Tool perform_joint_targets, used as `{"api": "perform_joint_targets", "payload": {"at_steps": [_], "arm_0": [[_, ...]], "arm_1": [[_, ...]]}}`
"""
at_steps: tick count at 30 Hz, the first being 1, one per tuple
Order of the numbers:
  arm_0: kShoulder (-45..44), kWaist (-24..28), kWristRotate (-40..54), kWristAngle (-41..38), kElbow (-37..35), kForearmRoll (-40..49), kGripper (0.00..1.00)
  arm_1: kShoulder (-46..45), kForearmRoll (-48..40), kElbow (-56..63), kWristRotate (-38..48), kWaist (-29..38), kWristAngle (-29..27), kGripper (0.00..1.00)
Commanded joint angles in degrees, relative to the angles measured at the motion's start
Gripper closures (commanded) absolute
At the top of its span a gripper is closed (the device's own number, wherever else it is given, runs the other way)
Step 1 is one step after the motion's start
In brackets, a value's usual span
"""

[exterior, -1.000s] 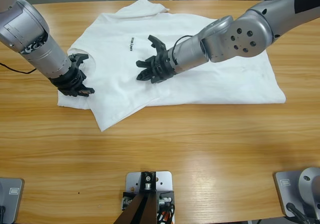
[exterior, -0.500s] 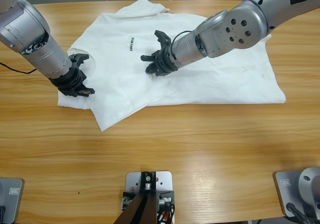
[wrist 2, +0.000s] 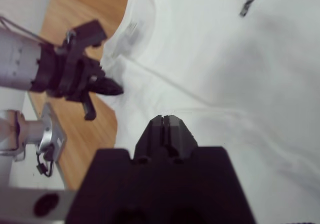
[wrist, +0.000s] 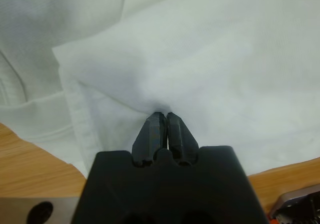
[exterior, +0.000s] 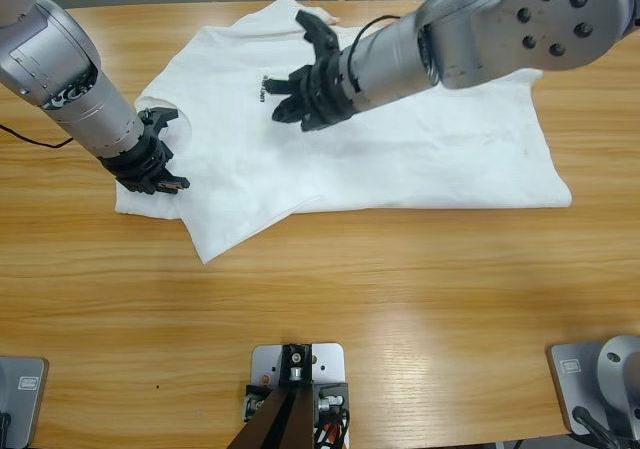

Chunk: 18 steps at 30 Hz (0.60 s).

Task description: Fold clothes

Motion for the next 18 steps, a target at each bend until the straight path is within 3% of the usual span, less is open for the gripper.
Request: {"api": "perform_joint_targets", "payload": {"at_steps": [1,9,18], "arm_0": [[4.3,-0.8,0.4,0.7,0.8,-0.5,1.0],[4.3,-0.8,0.5,0.7,1.0,-0.5,1.0],[3.9,-0.8,0.6,0.9,2.0,-0.5,1.0]], "arm_1": [[8.9,0.5,1.3,-0.7,0.8,0.6,1.0],[11.4,1.4,1.5,0.7,0.8,-3.2,1.0],[11.6,8.2,-0.2,4.2,-0.3,-13.5,1.0]]}}
